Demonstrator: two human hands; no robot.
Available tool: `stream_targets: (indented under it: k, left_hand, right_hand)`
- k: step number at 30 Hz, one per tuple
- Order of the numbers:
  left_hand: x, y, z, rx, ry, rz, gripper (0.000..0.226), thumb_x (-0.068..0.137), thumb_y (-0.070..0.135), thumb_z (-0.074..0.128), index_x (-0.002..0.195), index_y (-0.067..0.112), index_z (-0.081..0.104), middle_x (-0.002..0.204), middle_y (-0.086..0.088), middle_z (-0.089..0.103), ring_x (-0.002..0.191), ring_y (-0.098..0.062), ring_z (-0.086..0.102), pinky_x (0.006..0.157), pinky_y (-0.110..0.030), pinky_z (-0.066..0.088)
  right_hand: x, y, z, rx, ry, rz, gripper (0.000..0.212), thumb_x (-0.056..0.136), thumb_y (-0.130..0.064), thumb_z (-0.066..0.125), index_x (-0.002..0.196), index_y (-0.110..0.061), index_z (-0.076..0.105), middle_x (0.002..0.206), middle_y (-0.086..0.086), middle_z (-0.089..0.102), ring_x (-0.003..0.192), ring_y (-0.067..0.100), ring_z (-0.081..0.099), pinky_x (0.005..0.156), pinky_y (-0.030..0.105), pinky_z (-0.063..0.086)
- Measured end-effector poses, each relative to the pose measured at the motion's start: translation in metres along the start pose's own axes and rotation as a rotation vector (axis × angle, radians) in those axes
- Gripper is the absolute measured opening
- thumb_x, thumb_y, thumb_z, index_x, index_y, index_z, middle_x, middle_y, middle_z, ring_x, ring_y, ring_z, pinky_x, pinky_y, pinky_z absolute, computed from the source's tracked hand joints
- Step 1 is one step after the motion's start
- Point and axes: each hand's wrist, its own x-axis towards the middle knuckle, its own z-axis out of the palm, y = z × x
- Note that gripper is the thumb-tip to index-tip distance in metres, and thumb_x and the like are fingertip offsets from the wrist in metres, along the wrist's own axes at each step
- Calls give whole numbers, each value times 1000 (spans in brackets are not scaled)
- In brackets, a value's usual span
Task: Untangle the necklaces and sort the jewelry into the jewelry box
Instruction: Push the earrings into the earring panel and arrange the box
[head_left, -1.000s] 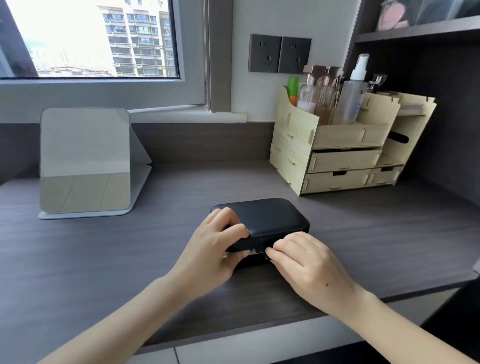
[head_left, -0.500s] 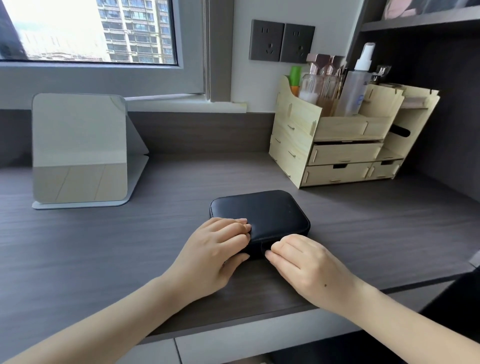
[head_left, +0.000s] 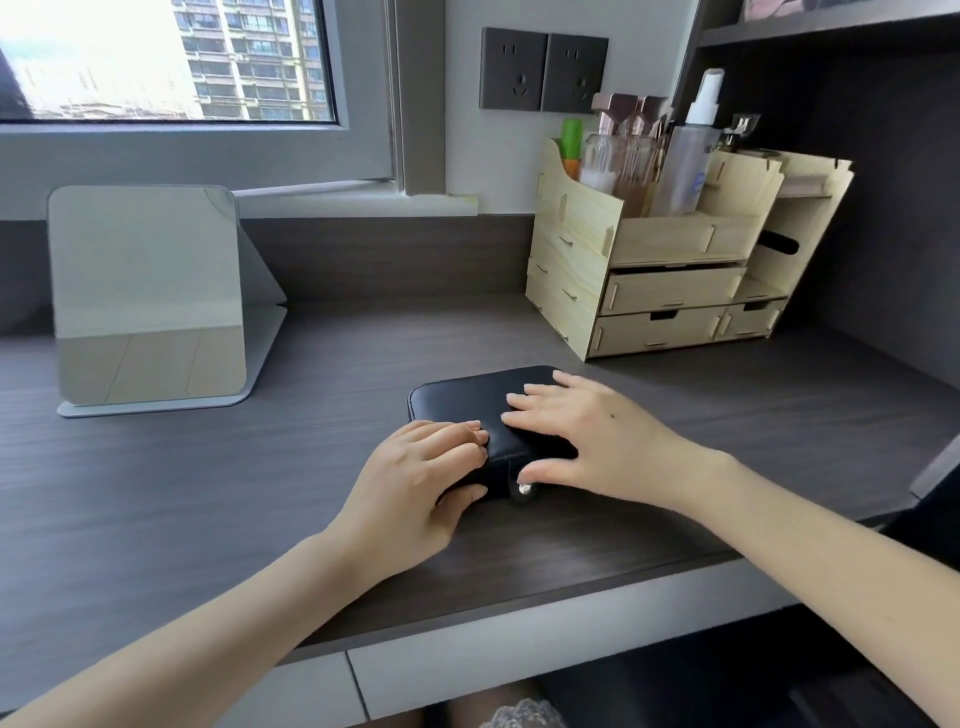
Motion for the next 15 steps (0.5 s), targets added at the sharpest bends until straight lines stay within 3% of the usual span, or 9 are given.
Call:
stream_targets:
  k: [3,6,8,11,15]
  left_hand:
    - [0,1,2,5,17,-4,16,72,15,72,85,8,66,102,-1,69,102,-16,60,88,-20,40]
    - [-1,0,3,17,38,4,21,74,18,70,91,11,61,103,-1,68,104,-14,56,90,-22,41]
    - [-2,2,5,35,35,-5,27,77,30,67,94,13,54,102,-1,65,101,-16,54,87,-28,43]
    - [6,13,14,101,58,-112,47,70,54,65,84,12,50,86,0,55,81,-16,46,75,-28,36]
    - [16,20,26,182,158,-205,53,62,51,72,77,16,35,75,1,44,71,-15,33,67,-25,24]
  right_hand:
    - [-5,-3,12,-32,99,-30,56,79,-42,59,123,-7,61,129,12,58,124,31,51,106,45,35]
    - [-9,-3,25,-96,210,-60,52,82,-41,52,114,-3,65,121,14,64,115,32,58,96,50,47]
    - [-10,-3,31,-111,276,-74,50,83,-39,51,112,-2,66,120,13,64,114,31,60,93,52,48]
    - [-13,-3,39,-130,348,-89,44,85,-35,53,111,-2,67,122,12,63,115,30,59,94,51,48]
    - [-14,-1,44,-65,440,-104,44,90,-38,51,109,-2,67,123,11,62,117,30,58,97,50,46]
